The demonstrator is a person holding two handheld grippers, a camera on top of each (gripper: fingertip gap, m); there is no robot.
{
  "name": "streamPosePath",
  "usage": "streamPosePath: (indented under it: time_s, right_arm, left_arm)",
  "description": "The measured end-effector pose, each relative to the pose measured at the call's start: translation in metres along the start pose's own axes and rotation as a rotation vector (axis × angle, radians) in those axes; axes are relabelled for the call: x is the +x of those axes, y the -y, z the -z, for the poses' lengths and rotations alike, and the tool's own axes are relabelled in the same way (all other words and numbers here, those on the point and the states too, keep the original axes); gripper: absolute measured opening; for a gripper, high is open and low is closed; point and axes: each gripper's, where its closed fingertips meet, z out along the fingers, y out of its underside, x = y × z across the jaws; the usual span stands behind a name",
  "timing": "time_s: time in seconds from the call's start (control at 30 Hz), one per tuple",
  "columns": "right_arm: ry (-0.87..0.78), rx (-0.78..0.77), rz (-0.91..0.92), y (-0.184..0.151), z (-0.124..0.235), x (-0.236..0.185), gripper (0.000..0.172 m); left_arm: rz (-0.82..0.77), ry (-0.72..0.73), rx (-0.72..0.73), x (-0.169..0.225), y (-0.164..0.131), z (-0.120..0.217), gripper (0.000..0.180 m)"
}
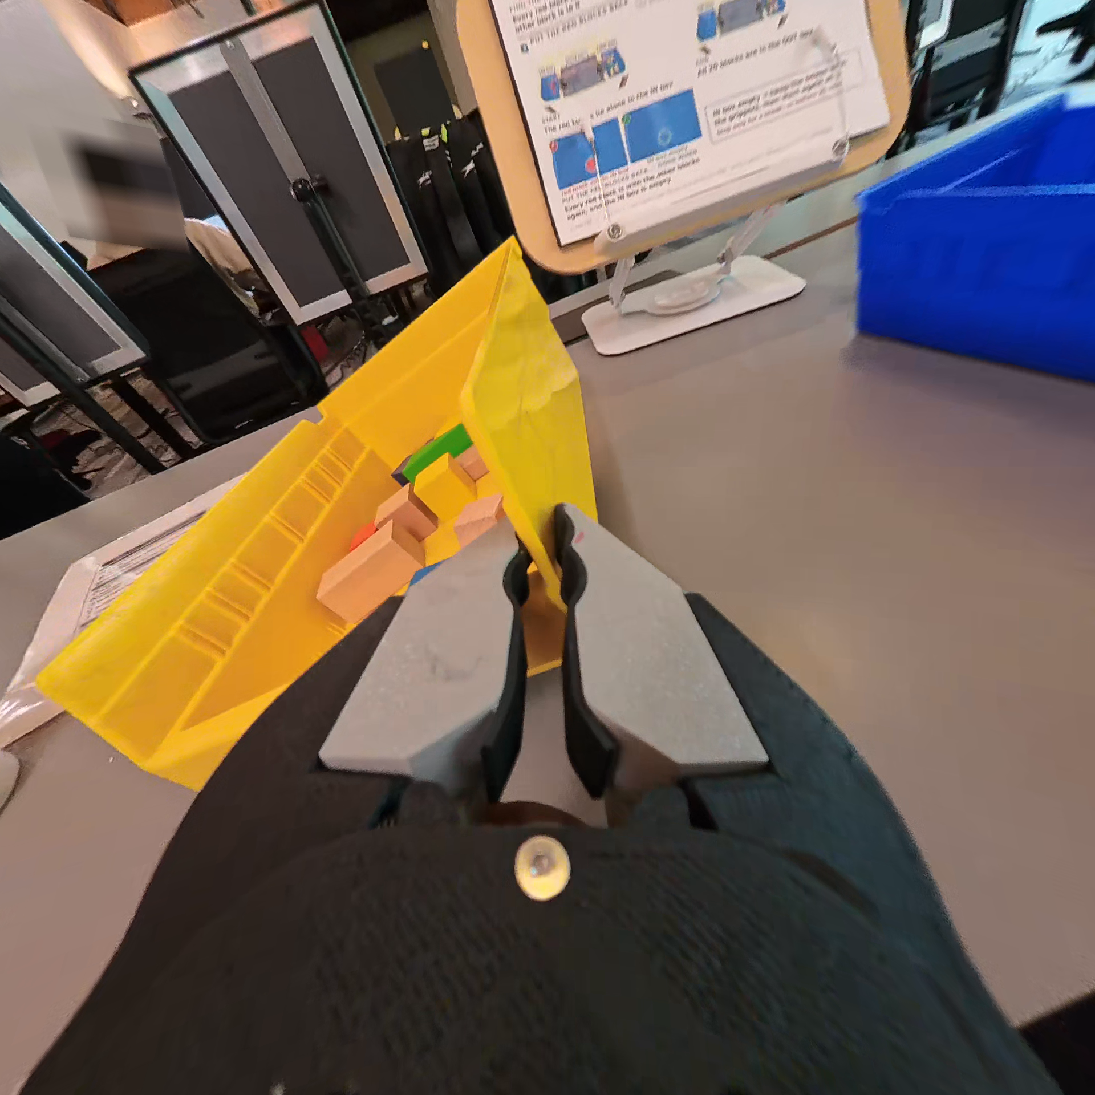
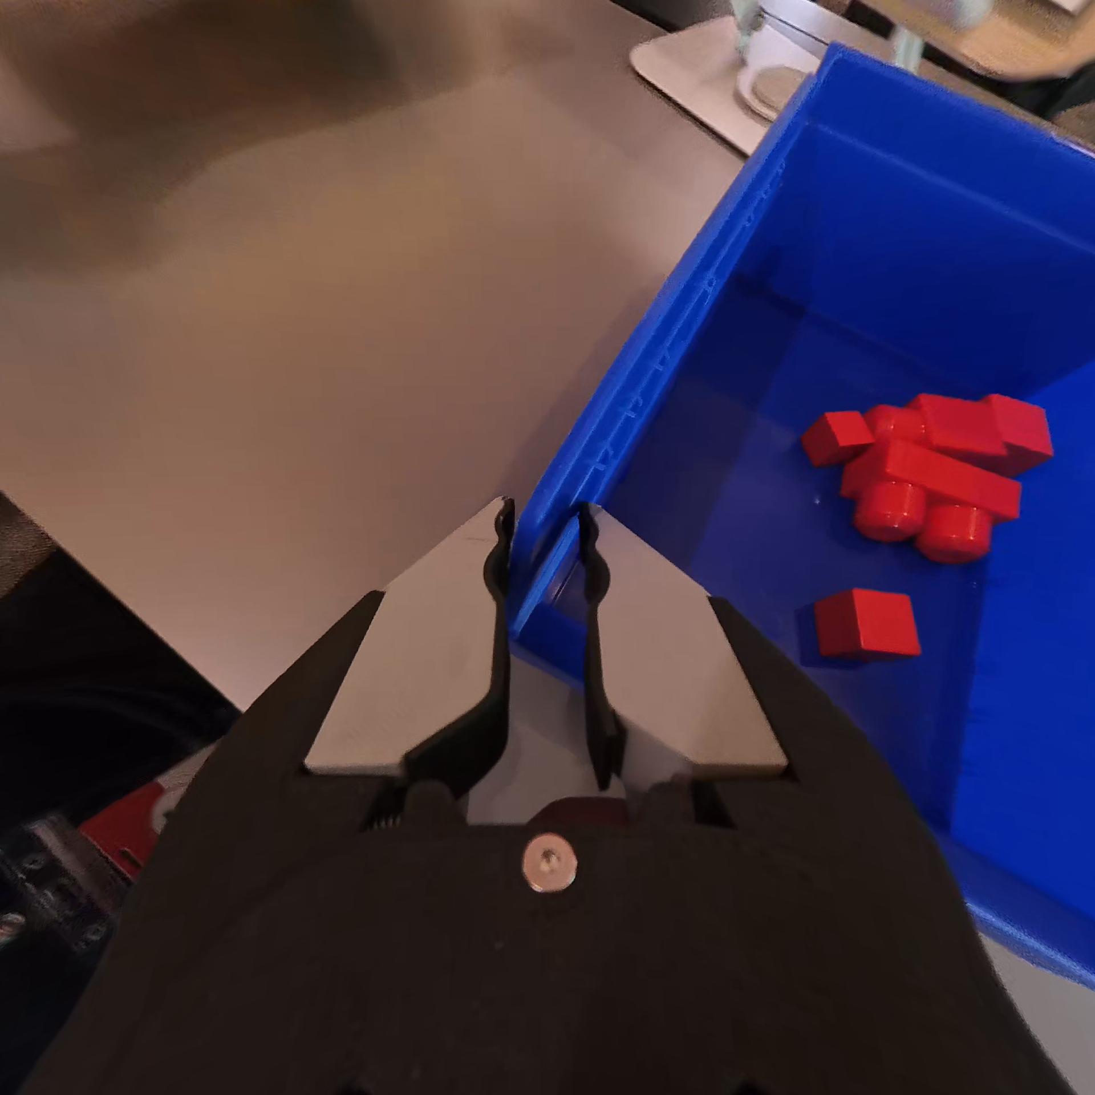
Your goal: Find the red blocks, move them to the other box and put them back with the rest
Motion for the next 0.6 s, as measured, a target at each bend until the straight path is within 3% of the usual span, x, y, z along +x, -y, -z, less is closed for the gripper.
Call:
streamPosePath:
  time_s: [0.3,0.47,0.6]
  right_arm:
    - [0.170,0.047,0.069,0.052,-0.053,-0.110,0.020]
    - [0.260,0.067,0.117,0.086,-0.087,-0.172,0.019]
    - [0.405,0.090,0.129,0.125,-0.116,-0.242,0.025]
  left_arm:
    - [-0.055,0.027,0.078,-0.009,0.016,0.043,0.002]
    - [-0.132,0.069,0.129,-0.029,0.053,0.076,0.002]
    - [-0.213,0.099,0.171,-0.041,0.099,0.089,0.002]
